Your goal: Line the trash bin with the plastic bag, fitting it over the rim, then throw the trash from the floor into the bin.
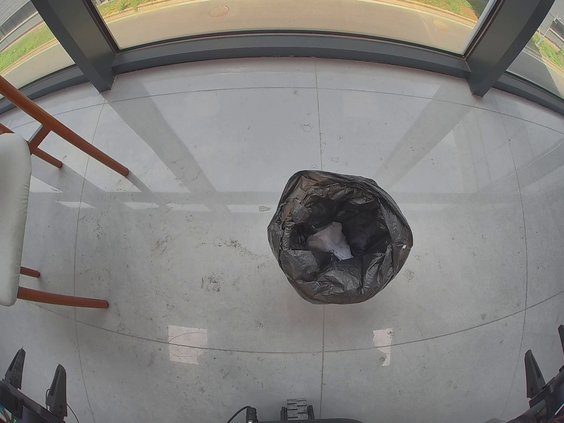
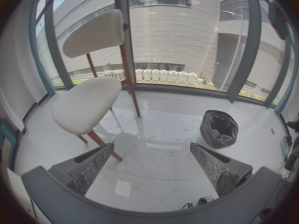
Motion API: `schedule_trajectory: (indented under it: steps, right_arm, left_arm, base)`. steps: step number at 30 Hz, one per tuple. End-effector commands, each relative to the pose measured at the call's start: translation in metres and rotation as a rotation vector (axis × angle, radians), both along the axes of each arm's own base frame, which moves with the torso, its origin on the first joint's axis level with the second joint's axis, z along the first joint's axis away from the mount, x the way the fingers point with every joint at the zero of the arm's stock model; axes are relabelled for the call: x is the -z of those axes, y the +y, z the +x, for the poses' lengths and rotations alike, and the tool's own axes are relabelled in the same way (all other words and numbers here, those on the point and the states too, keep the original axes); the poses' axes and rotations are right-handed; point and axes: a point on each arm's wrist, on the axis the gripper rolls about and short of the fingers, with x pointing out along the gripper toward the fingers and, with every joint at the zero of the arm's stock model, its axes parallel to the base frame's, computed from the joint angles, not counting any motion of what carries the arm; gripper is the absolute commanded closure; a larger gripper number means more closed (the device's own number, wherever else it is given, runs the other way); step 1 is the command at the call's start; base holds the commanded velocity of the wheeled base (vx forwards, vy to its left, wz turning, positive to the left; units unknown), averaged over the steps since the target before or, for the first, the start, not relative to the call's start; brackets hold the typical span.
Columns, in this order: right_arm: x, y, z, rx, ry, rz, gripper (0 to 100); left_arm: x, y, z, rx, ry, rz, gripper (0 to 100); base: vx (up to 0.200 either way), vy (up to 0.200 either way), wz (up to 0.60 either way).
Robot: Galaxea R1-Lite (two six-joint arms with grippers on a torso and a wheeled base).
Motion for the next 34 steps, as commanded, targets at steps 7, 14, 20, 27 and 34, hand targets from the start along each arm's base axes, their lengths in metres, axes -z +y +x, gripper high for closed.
schedule_trajectory:
  steps: [7,14,20,27,34]
  right_arm:
    - [0.0049,0.0,0.0012,-0.008,0.016,-0.003,0]
    - [0.0048,-0.0005,0.0007,0.019,0.007,0.013,0]
    - [0.0051,-0.0005,0.0007,0.022,0.01,0.008,0]
    - [0.0051,-0.0005,0.0007,0.019,0.011,0.023,0]
    - [0.0049,-0.0005,0.0007,0.024,0.009,0.023,0]
  left_arm:
    - [0.0028,-0.0002,-0.0011,0.004,-0.019,-0.003,0]
    - [0.0063,-0.0011,-0.0003,0.044,0.001,0.054,0]
    - [0.0065,-0.0023,-0.0005,0.088,0.005,0.071,0]
    - [0.0064,-0.0017,-0.0003,0.062,0.002,0.045,0]
    - [0.0063,-0.0016,-0.0003,0.057,0.0,0.042,0]
  base:
    - [0.0,0.0,0.0]
    - [0.0,0.0,0.0]
    - [0.0,0.0,0.0]
    - [0.0,0.0,0.0]
    - [0.0,0.0,0.0]
